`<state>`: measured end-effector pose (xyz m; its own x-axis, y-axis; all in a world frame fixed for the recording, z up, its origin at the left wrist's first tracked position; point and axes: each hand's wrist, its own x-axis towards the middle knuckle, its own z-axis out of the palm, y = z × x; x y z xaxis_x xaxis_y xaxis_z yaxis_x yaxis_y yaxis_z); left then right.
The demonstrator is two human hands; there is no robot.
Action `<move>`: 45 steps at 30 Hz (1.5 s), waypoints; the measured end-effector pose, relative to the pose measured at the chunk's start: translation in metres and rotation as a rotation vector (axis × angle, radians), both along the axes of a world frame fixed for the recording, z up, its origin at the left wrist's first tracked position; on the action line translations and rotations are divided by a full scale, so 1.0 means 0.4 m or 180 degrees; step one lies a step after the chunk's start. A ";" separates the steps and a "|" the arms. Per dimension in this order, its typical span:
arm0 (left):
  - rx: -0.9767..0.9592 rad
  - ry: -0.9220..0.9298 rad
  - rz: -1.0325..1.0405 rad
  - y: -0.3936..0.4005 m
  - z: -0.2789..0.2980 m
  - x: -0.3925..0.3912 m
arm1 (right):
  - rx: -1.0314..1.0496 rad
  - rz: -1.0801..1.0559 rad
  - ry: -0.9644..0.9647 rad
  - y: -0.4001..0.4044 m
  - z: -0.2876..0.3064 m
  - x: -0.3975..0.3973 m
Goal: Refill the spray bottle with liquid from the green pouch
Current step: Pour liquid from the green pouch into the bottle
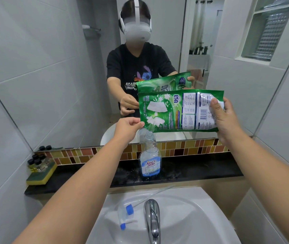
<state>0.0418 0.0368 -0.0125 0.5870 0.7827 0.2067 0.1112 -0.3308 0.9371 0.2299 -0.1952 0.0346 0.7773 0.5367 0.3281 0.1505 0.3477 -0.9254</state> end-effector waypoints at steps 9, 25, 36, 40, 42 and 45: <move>0.0172 0.0231 0.0013 0.005 0.004 0.014 | 0.0249 -0.0095 0.0624 -0.029 -0.115 -0.017; 0.0575 0.0699 -0.0026 0.000 0.058 0.042 | 0.0550 -0.0342 0.1353 -0.035 -0.237 -0.064; 0.0659 0.0824 -0.0134 -0.001 0.069 0.051 | 0.0592 -0.0461 0.1554 -0.040 -0.268 -0.081; 0.0731 0.0809 -0.0176 -0.003 0.081 0.058 | 0.0635 -0.0501 0.1706 -0.038 -0.280 -0.095; 0.0763 0.0812 -0.0176 -0.004 0.086 0.062 | 0.0674 -0.0496 0.1772 -0.037 -0.286 -0.101; 0.0805 0.0844 -0.0164 -0.002 0.090 0.064 | 0.0720 -0.0481 0.1820 -0.035 -0.293 -0.109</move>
<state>0.0675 0.0359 0.0236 0.6834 0.6944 0.2252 0.3164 -0.5598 0.7659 0.1861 -0.2091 -0.0824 0.9251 0.3733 -0.0691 -0.2833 0.5577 -0.7802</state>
